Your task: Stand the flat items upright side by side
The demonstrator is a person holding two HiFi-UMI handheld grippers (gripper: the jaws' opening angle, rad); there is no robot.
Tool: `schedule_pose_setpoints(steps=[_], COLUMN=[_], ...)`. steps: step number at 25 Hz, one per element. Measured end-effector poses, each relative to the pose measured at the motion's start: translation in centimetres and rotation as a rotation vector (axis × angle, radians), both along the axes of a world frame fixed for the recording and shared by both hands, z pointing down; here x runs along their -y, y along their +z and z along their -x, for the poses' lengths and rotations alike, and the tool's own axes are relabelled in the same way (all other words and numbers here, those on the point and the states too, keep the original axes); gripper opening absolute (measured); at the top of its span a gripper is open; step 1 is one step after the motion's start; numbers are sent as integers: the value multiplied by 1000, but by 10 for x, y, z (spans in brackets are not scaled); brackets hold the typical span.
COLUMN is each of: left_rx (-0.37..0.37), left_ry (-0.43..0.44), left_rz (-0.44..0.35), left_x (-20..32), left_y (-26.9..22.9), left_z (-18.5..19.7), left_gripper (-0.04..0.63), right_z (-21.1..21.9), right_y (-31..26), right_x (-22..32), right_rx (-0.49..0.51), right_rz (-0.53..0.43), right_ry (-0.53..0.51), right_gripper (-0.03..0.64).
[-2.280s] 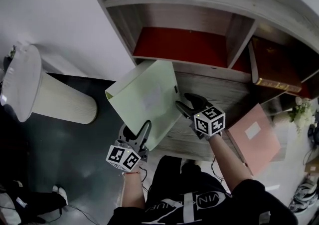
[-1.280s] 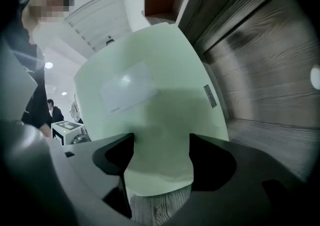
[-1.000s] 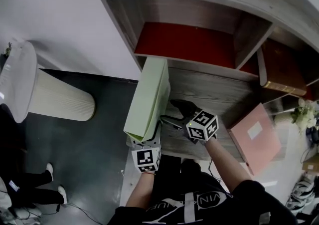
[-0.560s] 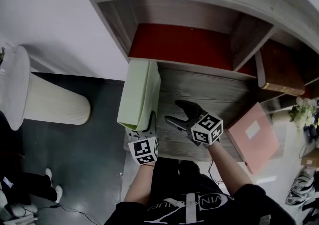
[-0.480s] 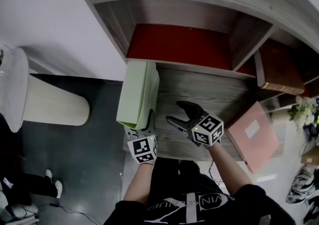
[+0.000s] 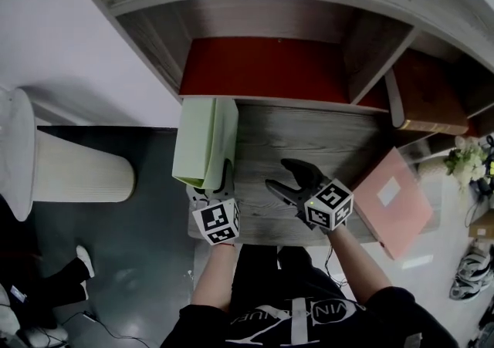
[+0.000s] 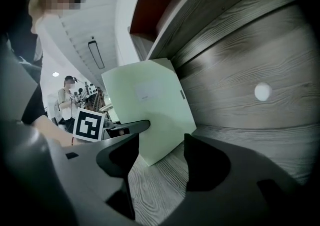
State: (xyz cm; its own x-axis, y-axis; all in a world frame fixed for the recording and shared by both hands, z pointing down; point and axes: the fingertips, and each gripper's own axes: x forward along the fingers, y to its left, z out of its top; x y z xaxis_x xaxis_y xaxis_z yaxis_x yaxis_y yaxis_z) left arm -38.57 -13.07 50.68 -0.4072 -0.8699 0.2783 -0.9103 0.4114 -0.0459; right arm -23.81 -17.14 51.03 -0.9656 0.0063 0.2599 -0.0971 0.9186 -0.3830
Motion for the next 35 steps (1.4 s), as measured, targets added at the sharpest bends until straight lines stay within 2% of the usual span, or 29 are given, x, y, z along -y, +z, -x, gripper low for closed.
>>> schedule_pose_setpoints(steps=[7, 17, 20, 24, 28, 30, 33, 35], left_rx=[13, 7, -28, -102, -133, -145, -207, -255], left_ry=[5, 32, 56, 14, -25, -71, -155, -165], left_rz=[-2, -14, -50, -89, -69, -52, -30, -10], left_x=[9, 14, 13, 4, -7, -16, -31, -34], left_y=[-1, -1, -2, -2, 7, 11, 22, 30], left_z=[5, 4, 1, -1, -21, -27, -36, -53], left_gripper=[293, 310, 331, 371, 389, 402, 418, 422], right_z=[-24, -63, -78, -102, -140, -160, -191, -214], right_y=[2, 0, 1, 3, 5, 6, 11, 15], right_x=[4, 9, 7, 8, 13, 15, 17, 19], right_rx=[-11, -4, -4, -10, -11, -12, -17, -21], right_rz=[-23, -4, -3, -11, 3, 4, 4, 9], right_ry=[67, 162, 194, 244, 327, 361, 421, 474], right_gripper=[281, 279, 279, 279, 279, 279, 279, 279])
